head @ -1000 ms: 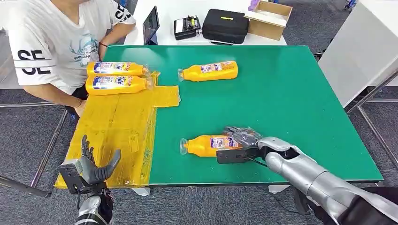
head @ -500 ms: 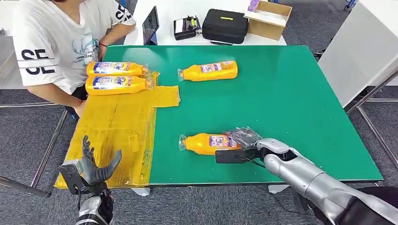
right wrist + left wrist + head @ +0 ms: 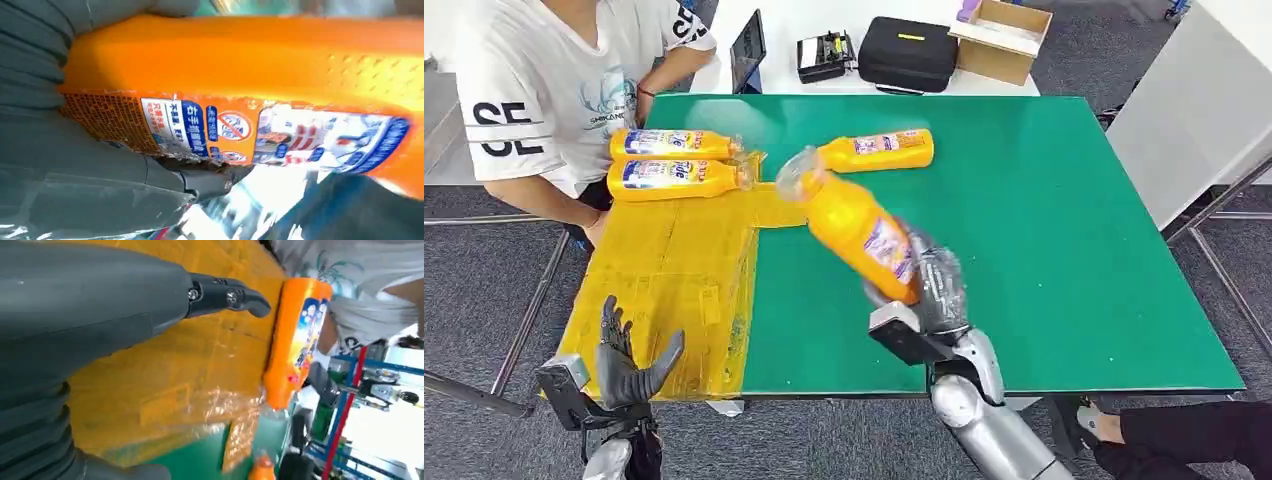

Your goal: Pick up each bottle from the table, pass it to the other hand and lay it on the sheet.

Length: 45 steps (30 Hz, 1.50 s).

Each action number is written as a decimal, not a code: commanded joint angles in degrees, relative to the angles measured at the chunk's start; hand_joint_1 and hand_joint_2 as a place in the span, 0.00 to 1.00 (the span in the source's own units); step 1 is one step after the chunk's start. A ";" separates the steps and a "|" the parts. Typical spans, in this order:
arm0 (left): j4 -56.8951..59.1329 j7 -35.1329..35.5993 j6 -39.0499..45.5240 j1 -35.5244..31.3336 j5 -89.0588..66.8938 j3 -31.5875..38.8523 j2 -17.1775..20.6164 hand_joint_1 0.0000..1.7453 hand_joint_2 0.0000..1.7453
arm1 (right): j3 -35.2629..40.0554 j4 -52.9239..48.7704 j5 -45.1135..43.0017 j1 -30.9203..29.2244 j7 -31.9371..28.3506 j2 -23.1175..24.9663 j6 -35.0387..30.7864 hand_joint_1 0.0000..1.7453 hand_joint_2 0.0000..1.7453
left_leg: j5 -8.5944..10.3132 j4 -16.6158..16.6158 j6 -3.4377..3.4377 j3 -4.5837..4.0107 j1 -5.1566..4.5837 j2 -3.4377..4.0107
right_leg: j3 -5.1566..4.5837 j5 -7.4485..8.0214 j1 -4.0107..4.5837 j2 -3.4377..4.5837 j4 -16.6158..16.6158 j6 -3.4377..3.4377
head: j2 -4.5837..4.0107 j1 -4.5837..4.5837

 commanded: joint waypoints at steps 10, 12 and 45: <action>-10.29 6.77 -9.27 3.14 10.24 -15.53 5.44 0.00 1.00 | -17.33 5.07 -3.36 7.74 -10.36 12.38 0.95 1.00 1.00 | -0.24 -0.07 0.04 0.54 -0.07 0.24 | 0.56 -0.06 -0.03 0.08 -0.19 -0.24 | 0.00 0.00; -10.28 6.78 -9.27 3.11 10.28 -15.58 5.47 0.00 1.00 | -17.29 5.70 -3.39 7.72 -10.89 12.63 0.64 1.00 1.00 | -0.22 -0.09 0.04 0.51 -0.09 0.27 | 0.51 -0.04 -0.04 0.11 -0.19 -0.19 | 0.00 0.00; 5.31 9.14 -25.19 -2.95 12.80 -29.19 11.90 0.00 1.00 | 8.92 47.43 4.54 -3.29 -16.16 22.18 2.83 1.00 1.00 | -0.18 -0.04 0.02 0.38 -0.08 0.33 | 0.33 -0.01 -0.02 0.20 -0.10 -0.17 | 0.00 0.00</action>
